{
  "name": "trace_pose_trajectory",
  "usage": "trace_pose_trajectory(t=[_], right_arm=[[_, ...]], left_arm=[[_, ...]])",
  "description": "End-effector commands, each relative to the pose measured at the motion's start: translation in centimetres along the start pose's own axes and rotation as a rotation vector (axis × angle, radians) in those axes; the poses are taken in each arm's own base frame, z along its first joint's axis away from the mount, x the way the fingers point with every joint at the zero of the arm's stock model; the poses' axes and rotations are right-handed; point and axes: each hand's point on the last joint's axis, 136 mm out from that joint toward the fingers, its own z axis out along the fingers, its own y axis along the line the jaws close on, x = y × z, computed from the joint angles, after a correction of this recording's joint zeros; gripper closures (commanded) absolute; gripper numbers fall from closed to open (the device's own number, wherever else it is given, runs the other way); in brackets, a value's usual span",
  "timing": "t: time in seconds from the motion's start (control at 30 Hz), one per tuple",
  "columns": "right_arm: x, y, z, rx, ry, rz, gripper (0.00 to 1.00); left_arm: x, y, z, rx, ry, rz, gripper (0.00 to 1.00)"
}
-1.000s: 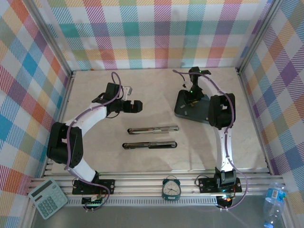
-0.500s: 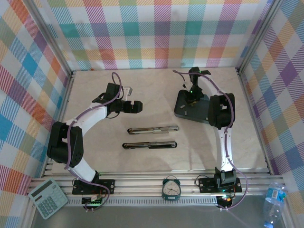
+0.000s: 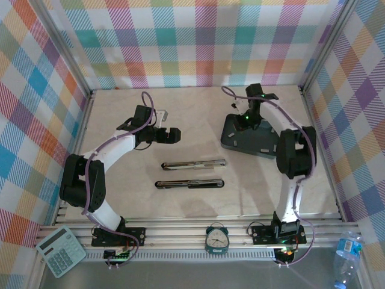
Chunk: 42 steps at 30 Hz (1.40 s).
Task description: Load the staples into the stapler
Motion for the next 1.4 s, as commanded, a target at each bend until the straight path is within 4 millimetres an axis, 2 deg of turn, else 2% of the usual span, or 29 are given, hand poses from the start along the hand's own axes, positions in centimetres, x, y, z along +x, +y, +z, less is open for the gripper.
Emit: trace_pose_trajectory(t=[0.0, 0.1, 0.23, 0.43, 0.5, 0.87, 1.37], right_arm=[[-1.1, 5.5, -2.1, -0.146, -0.134, -0.182, 0.85], [0.5, 10.1, -3.1, -0.249, -0.175, -0.333, 0.85], [3.2, 15.1, -3.7, -0.376, -0.203, -0.472, 0.86], [7.8, 20.3, -4.4, -0.605, -0.231, -0.630, 0.89], [9.3, 21.5, -4.4, -0.643, -0.216, -0.688, 0.89], [12.9, 22.7, -1.0, -0.656, -0.068, -0.706, 0.89], [14.2, 22.4, 1.3, -0.579, 0.020, -0.780, 0.89]], left_arm=[[-0.4, -1.3, 0.3, 0.058, 0.010, -0.011, 0.00], [-0.2, -1.7, 0.4, 0.079, 0.019, -0.020, 0.00], [-0.1, -2.0, 0.5, 0.092, 0.024, -0.025, 0.00], [0.1, -2.5, 0.5, 0.103, 0.027, -0.018, 0.00], [0.1, -2.6, 0.6, 0.103, 0.029, -0.015, 0.00], [0.4, -3.4, 0.7, 0.113, 0.036, 0.004, 0.00], [0.6, -3.6, 0.9, 0.118, 0.044, 0.005, 0.00]])
